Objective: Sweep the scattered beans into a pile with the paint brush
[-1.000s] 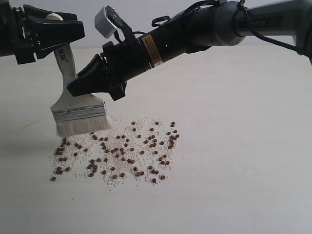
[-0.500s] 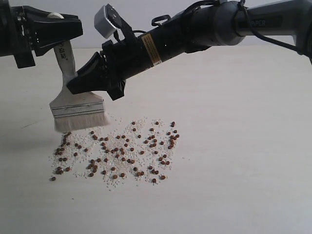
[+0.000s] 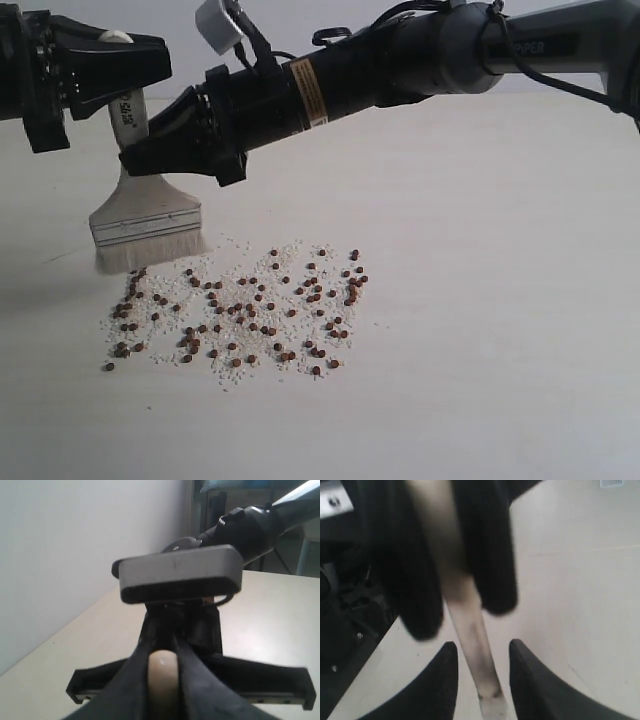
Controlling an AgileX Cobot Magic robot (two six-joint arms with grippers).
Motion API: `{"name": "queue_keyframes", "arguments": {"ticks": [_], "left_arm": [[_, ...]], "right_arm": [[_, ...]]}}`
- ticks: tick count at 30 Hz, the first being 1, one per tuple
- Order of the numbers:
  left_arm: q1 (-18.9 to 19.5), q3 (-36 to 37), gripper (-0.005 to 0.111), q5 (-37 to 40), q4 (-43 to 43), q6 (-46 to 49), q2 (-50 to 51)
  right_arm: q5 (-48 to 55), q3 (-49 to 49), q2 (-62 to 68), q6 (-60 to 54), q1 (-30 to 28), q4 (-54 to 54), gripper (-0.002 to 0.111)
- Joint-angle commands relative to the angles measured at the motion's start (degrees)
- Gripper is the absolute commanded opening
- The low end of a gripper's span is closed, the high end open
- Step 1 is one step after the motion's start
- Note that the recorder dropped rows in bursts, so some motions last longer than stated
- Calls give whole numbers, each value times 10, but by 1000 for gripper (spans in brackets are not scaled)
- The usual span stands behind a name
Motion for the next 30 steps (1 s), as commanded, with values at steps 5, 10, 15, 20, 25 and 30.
{"name": "queue_keyframes", "arguments": {"ticks": [5,10,15,20,25,30], "left_arm": [[1,-4,0,1,-7,10,1],[1,-4,0,1,-25,11,1],[1,-4,0,1,-44,26,3],[1,-4,0,1,-53,40,18],[1,-4,0,1,-75,52,31],[1,-4,0,1,-82,57,31]], "right_arm": [[-8,-2,-6,-25,0,60,40],[-8,-2,8,-23,0,72,40],[-8,-2,23,-24,0,119,40],[-8,-2,24,-23,0,158,40],[-8,-2,24,-23,0,164,39],[-8,-2,24,-23,0,164,25]]}}
